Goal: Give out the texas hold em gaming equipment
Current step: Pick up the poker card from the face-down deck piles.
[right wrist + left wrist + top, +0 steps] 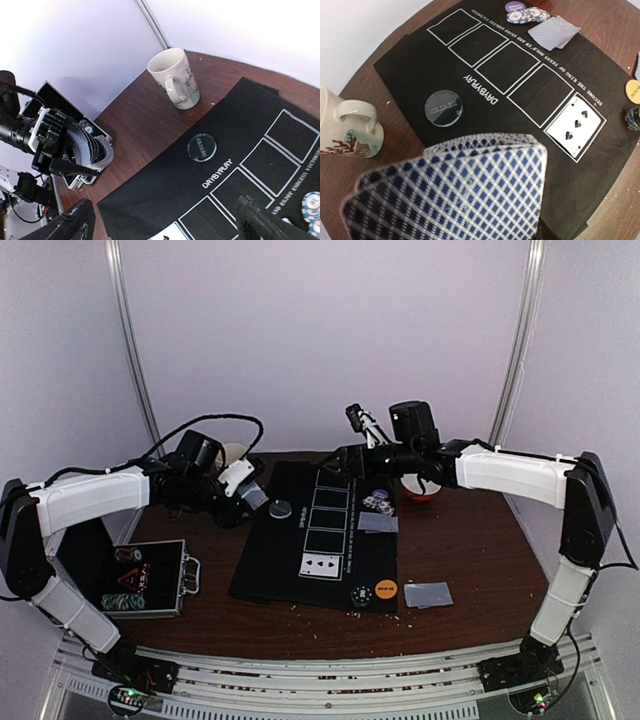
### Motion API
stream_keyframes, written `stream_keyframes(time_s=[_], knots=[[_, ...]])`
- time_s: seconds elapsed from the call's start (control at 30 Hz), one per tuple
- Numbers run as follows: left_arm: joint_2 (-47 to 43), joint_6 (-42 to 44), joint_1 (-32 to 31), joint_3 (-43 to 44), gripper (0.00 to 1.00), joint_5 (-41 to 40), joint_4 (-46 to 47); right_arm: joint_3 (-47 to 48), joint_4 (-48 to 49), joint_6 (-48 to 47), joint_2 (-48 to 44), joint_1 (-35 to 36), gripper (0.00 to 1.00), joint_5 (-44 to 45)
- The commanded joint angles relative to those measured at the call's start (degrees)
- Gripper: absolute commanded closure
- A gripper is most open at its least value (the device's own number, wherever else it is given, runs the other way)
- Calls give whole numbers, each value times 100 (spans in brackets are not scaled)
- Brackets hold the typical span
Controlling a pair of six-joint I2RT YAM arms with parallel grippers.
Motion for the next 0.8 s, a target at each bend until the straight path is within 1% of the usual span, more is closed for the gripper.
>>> stream_keyframes(time_s=[0.0,0.1,0.4,0.5,0.67,0.77], knots=[[-168,309,-265,-142,56,666,281,73,740,1102,602,141,0,-1068],[-242,393,-345,-177,56,881,281,324,711,1134,898,266,0,-1313],[-123,396,-352,-135,56,990,243,871,640,1018,1523,646,1,-1322],[-139,395,-352,-144,56,996,242,1102,598,1009,1749,749,1,-1275],[-156,399,-353,-144,56,988,243,1700,235,836,2151,899,3,-1142],[-179,399,-353,-148,56,981,243,1897,20,733,2253,929,7,-875]])
